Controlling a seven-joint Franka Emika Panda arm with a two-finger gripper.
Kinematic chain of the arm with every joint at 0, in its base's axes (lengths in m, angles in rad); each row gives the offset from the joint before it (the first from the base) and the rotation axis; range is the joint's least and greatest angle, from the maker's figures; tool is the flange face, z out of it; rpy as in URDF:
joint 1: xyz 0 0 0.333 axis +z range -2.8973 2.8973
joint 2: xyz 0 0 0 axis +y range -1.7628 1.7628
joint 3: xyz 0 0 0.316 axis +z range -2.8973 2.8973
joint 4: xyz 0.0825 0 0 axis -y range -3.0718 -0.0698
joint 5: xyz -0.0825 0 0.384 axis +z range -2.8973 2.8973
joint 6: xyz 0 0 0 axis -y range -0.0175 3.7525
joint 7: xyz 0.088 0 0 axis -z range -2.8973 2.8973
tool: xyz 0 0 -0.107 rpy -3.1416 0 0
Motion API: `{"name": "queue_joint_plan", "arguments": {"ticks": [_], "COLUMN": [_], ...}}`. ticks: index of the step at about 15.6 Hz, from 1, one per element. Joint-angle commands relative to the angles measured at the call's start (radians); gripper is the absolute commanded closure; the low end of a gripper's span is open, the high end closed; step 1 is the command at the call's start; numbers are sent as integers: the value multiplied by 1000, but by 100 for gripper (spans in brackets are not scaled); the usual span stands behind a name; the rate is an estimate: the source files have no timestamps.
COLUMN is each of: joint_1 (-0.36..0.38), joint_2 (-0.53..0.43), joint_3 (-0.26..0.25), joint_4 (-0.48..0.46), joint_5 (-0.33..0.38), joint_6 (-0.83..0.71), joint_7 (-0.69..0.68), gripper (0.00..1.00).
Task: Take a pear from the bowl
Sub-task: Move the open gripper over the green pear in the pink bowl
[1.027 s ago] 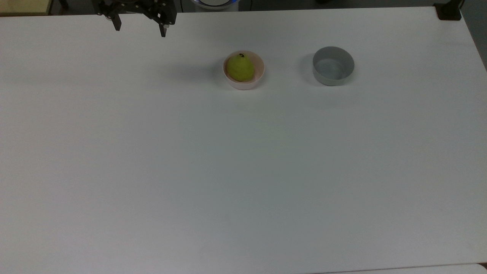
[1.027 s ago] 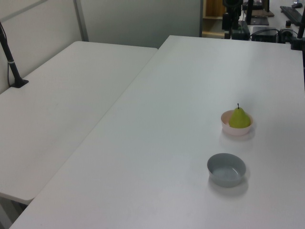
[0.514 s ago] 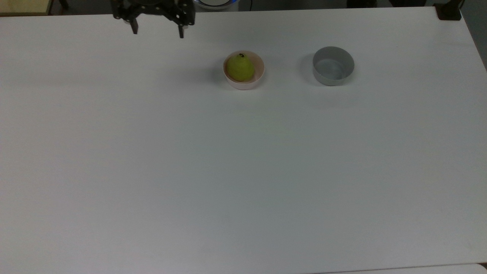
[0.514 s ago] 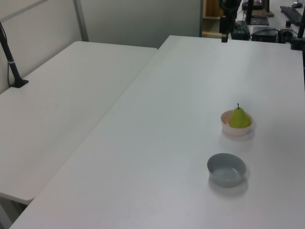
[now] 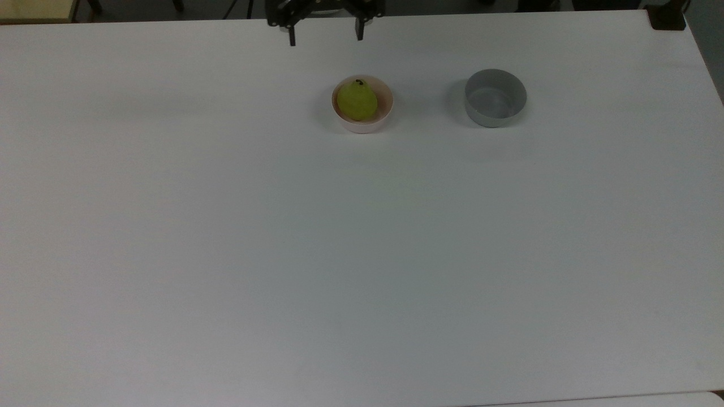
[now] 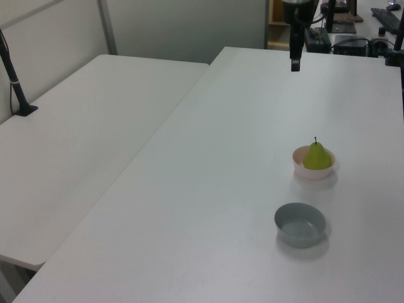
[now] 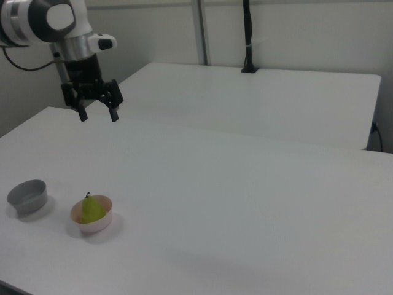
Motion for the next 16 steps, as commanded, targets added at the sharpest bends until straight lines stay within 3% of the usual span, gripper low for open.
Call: {"name": "queue_joint_plan", "arguments": {"ticks": [1, 5, 16], "joint_1": [63, 95, 117], "joint_2": [-41, -44, -38], "joint_3": [-28, -27, 1], "joint_4": [-62, -120, -435], "joint_5": [9, 7, -49], "joint_6": [-2, 3, 195], "joint_7": [-24, -89, -178], "gripper": [0, 0, 0]}}
